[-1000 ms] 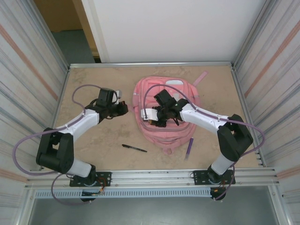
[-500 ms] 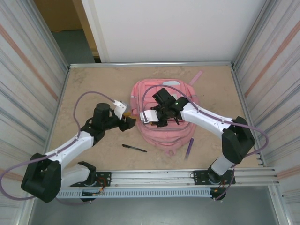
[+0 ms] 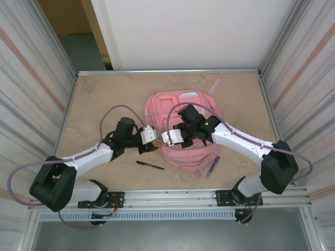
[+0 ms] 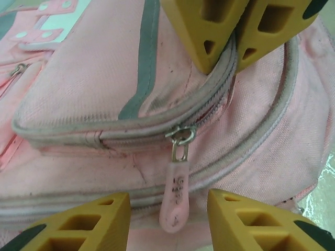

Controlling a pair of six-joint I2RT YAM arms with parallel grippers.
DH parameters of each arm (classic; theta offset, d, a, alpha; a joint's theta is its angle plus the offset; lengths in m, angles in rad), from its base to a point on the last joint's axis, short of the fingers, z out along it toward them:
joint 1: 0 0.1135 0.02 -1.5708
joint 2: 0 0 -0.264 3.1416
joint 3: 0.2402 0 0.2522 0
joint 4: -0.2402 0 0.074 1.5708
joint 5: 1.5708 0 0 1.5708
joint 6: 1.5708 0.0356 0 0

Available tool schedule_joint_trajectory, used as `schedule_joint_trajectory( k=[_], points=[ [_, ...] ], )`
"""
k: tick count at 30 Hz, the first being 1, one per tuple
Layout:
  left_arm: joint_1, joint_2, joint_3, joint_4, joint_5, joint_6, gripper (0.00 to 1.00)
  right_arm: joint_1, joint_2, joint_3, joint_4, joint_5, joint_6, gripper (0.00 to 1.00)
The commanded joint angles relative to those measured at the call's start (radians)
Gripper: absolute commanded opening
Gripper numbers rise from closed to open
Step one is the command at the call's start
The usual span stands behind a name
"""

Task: Pack the student bag

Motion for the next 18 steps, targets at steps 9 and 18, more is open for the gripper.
schedule_joint_trajectory(
  k=[9,18],
  points=[
    [-0.054,0.004,0.006,0.058,0.028,0.097,0.24,0.047,-0.074,-0.040,0.070,-0.065,0.055,0.00],
    [-0.034,-0.026,0.056,-0.015,0.060,0.091,0.00,0.046,-0.083,-0.052,0.041,-0.035,0.033,0.00]
  ],
)
